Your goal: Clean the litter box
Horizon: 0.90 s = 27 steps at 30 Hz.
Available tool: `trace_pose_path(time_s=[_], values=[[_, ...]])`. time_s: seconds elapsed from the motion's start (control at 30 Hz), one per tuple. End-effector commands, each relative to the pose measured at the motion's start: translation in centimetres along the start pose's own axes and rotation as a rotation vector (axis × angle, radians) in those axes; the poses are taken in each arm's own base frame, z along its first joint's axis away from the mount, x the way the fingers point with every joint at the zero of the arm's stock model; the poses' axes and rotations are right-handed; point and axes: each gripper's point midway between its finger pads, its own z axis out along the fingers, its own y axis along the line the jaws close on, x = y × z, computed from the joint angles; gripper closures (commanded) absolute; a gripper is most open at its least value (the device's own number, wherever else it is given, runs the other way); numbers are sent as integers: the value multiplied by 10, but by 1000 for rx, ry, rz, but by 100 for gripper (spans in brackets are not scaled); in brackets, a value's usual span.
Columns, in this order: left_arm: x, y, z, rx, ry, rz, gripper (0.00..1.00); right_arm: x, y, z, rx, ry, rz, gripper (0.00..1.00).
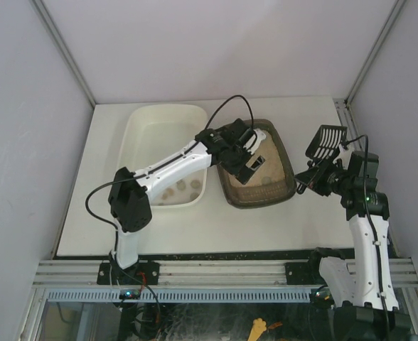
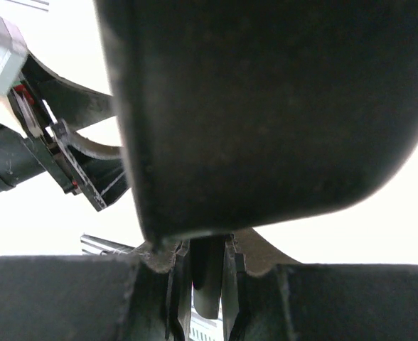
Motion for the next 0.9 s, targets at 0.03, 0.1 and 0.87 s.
trace_pose_path(time_s=[0.03,0.1,0.87], values=[[-35,12,-19,-160,-131,-447,1,-8,8,-6,-48,-38,-54,100],[-31,18,-13,-191,-125,-503,1,-9,6,-7,-43,-39,-54,100],[6,106,82,-341,-9,-621,75,-16,-2,-2,-26,-55,-41,100]])
